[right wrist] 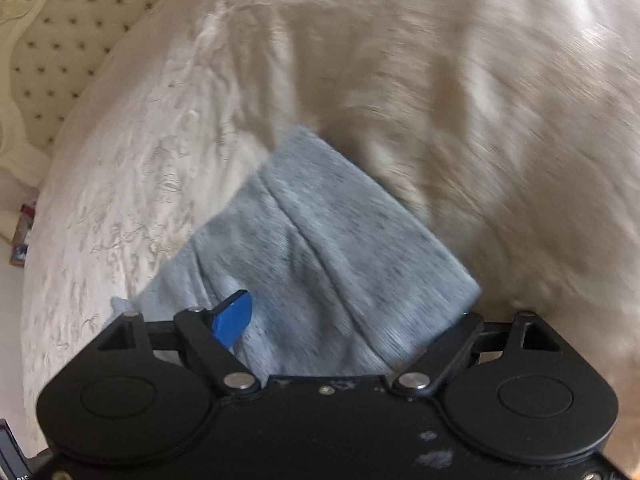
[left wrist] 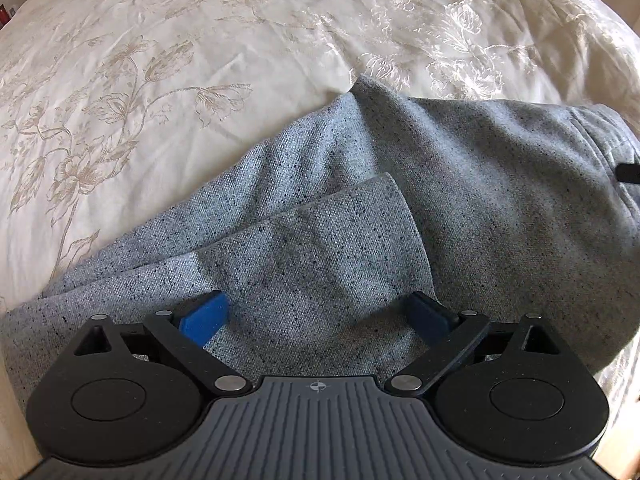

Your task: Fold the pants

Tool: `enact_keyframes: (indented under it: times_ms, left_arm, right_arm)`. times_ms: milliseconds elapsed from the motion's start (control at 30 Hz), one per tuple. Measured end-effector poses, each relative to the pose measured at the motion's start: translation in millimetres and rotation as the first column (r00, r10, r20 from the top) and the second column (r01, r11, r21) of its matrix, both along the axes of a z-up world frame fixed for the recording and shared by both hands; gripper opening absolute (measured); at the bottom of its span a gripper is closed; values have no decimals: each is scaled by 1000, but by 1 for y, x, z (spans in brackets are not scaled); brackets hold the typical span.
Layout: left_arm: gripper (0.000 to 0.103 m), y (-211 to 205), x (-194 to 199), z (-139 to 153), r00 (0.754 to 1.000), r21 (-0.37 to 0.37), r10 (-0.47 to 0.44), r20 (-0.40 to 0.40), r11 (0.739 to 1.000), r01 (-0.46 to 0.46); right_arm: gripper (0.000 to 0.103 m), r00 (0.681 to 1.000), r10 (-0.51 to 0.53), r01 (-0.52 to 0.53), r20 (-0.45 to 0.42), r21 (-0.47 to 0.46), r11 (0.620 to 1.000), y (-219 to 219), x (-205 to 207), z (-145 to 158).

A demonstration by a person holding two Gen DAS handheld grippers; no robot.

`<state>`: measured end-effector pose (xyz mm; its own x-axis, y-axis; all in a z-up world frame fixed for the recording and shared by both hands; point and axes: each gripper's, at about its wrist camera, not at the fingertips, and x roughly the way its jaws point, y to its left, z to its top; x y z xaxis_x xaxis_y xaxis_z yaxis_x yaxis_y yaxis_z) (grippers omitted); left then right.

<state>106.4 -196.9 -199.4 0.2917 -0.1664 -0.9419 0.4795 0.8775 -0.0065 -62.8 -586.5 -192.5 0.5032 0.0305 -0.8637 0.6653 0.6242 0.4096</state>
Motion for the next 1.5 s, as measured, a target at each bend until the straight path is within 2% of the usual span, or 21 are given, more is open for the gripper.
enact_keyframes:
  times_ms: [33,67,100,133,267,367,500,600,700,767,833,967,1100,1267,1367,1433,1500]
  left_arm:
    - [98,0,0,0,1000,0,0,1,1000,0]
    - [98,0,-1,0,1000,0,-2,2,1000,2]
    - [98,1,-1,0,1000,-1,-3,3,1000,3]
    - [98,1,-2,0,1000,-2,-4,4,1000,4]
    - [96,3,-3,11,1000,-18,19,18,1000,-19]
    - [96,3,-4,21,999,-63,41,36,997,-38]
    - [96,-11,0,10,998,9,38,49,999,-39]
    - [103,-16,4,-5,999,15,28,29,999,-28]
    - [102,-21,7,-6,999,22,-24,25,999,23]
    - [100,-18,6,6,997,-2,-55,47,998,55]
    - [100,-5,1,27,992,-45,-54,110,997,59]
    - [100,40,-3,54,991,-138,15,131,990,4]
    - [100,108,1,62,990,-196,127,58,974,-114]
    - [100,185,9,69,975,-208,224,7,954,-218]
    - [100,230,16,73,960,-209,281,-12,938,-277]
    - [100,254,18,76,953,-205,302,-14,932,-298]
    - [100,273,19,78,951,-200,309,-9,931,-304]
  right_arm:
    - [74,1000,5,-5,10,-1,1000,-1,2,1]
    - [46,1000,9,-9,23,-1,1000,-2,3,0]
    - [32,999,11,-11,37,13,1000,-4,4,0]
    - [29,999,12,-14,45,42,999,-8,4,-1]
    - [27,994,103,-102,45,-30,994,1,14,23]
    - [27,983,171,-165,65,-92,982,12,16,51]
    - [27,966,241,-224,92,-165,961,31,19,87]
    - [27,955,275,-251,108,-199,947,46,21,109]
    - [27,948,300,-271,104,-230,935,60,26,127]
    - [27,945,311,-277,98,-259,925,70,28,134]
    - [27,947,305,-269,98,-278,922,79,32,142]
    - [27,935,337,-282,107,-348,894,112,35,169]
    - [27,894,434,-344,114,-446,826,171,41,204]
    - [26,823,556,-426,118,-520,740,263,46,237]
    - [24,758,646,-498,94,-556,666,327,50,237]
    - [23,718,693,-549,69,-557,624,370,54,225]
    - [21,698,713,-585,58,-528,616,400,57,211]
